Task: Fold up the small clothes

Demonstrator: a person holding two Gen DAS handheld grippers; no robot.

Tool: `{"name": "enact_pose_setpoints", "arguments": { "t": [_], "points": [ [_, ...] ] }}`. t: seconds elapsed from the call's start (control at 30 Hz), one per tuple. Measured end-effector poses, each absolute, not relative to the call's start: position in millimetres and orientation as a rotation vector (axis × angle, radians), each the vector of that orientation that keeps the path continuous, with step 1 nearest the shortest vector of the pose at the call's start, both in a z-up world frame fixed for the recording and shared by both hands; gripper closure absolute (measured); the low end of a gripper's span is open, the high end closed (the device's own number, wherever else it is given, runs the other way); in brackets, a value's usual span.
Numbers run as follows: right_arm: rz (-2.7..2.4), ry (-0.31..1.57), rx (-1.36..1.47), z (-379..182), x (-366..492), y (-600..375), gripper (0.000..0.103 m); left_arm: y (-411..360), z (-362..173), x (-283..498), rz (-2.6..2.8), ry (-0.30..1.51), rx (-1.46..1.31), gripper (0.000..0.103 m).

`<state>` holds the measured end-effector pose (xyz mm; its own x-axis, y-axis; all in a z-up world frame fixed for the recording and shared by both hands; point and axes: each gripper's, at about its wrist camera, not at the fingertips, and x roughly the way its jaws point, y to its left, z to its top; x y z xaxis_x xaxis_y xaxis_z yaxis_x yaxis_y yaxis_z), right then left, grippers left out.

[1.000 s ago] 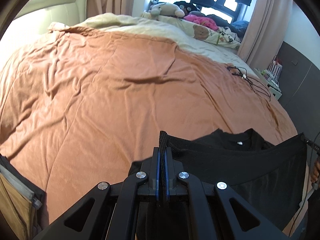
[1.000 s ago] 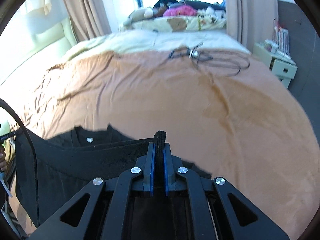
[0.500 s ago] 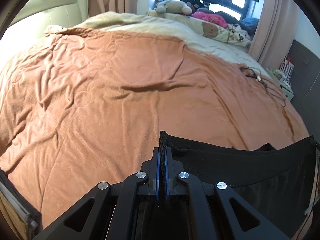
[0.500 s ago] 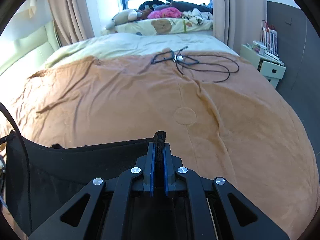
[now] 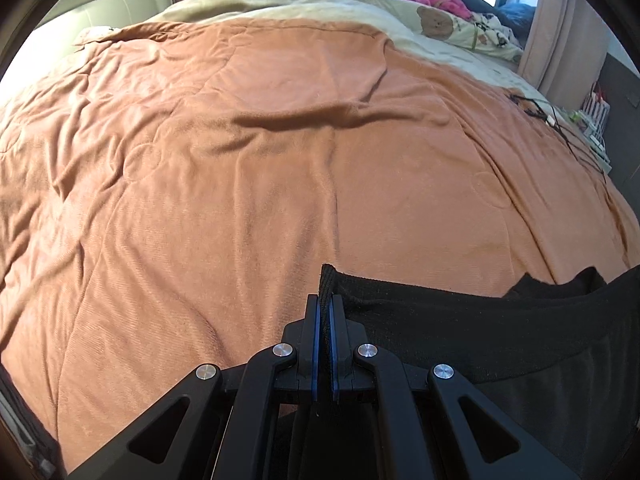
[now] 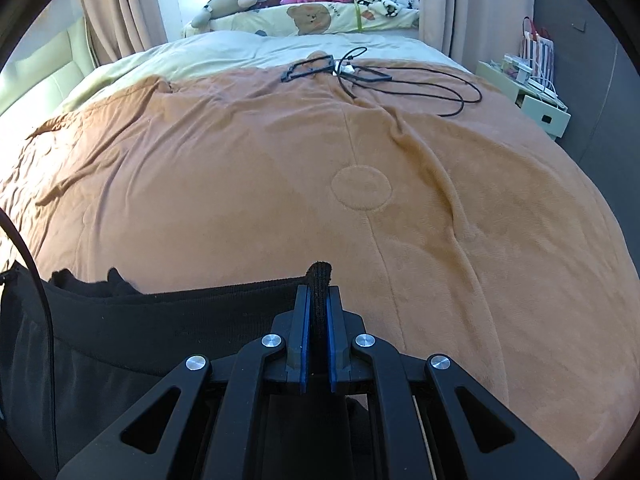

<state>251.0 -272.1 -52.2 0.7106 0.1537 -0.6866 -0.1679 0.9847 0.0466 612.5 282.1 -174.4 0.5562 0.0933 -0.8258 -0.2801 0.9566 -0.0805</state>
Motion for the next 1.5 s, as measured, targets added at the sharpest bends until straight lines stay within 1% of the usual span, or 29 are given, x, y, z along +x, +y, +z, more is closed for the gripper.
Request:
{"name": "enact_pose_setpoints", "arguments": {
  "t": [0.17, 0.27, 0.37, 0.47, 0.53, 0.63, 0.7, 0.73, 0.77, 0.8, 0.83, 0.9, 0.93, 1.0, 1.03, 1.07, 1.1, 1.27, 1.4, 1.5],
  "points": [
    [0.188, 0.709, -0.015, -46, 243, -274, 0.1, 284, -158, 613, 0.225, 0.925, -0.197, 0.099],
    [0.173, 0.716, -0.028, -55, 245, -274, 0.1, 285, -163, 620, 0.235, 0.938, -0.192, 0.099],
    [0.15, 0.778, -0.024, -77, 258, -272, 0.1, 284, -187, 631, 0.223, 1.005, -0.202, 0.099],
    [0.146, 0.897, -0.017, -106, 274, -271, 0.099, 280, -206, 639, 0.223, 1.067, -0.18, 0.098],
    [0.146, 0.916, -0.015, -111, 274, -272, 0.097, 281, -206, 637, 0.223, 1.062, -0.186, 0.095],
    [0.172, 0.912, 0.009, -102, 266, -276, 0.091, 286, -200, 630, 0.212, 1.068, -0.223, 0.089],
    [0.184, 0.906, 0.031, -94, 259, -281, 0.081, 288, -193, 622, 0.217, 1.065, -0.235, 0.08],
    [0.192, 0.89, 0.036, -87, 251, -285, 0.064, 288, -189, 616, 0.216, 1.058, -0.245, 0.077],
    [0.196, 0.879, 0.04, -82, 246, -289, 0.044, 289, -185, 611, 0.213, 1.05, -0.258, 0.071],
    [0.205, 0.858, 0.047, -76, 238, -293, 0.035, 289, -178, 603, 0.21, 1.038, -0.275, 0.064],
    [0.214, 0.845, 0.053, -71, 231, -296, 0.035, 289, -174, 598, 0.209, 1.031, -0.282, 0.059],
    [0.238, 0.835, 0.073, -62, 213, -302, 0.034, 286, -164, 585, 0.209, 1.012, -0.286, 0.045],
    [0.249, 0.834, 0.085, -59, 203, -305, 0.034, 284, -158, 577, 0.21, 1.001, -0.285, 0.042],
    [0.26, 0.832, 0.096, -54, 191, -310, 0.034, 280, -148, 560, 0.219, 0.989, -0.287, 0.035],
    [0.266, 0.831, 0.101, -50, 184, -313, 0.032, 278, -145, 554, 0.22, 0.985, -0.291, 0.033],
    [0.271, 0.826, 0.108, -48, 172, -316, 0.027, 277, -141, 544, 0.22, 0.979, -0.295, 0.028],
    [0.272, 0.823, 0.111, -45, 166, -320, 0.025, 273, -137, 536, 0.219, 0.973, -0.298, 0.023],
    [0.278, 0.821, 0.17, -37, 127, -333, 0.014, 259, -117, 495, 0.226, 0.949, -0.289, 0.013],
    [0.285, 0.804, 0.161, -24, 97, -338, 0.012, 251, -102, 463, 0.238, 0.928, -0.295, 0.008],
    [0.296, 0.782, 0.156, -17, 74, -336, 0.011, 245, -92, 438, 0.235, 0.909, -0.308, 0.007]
  ]
}}
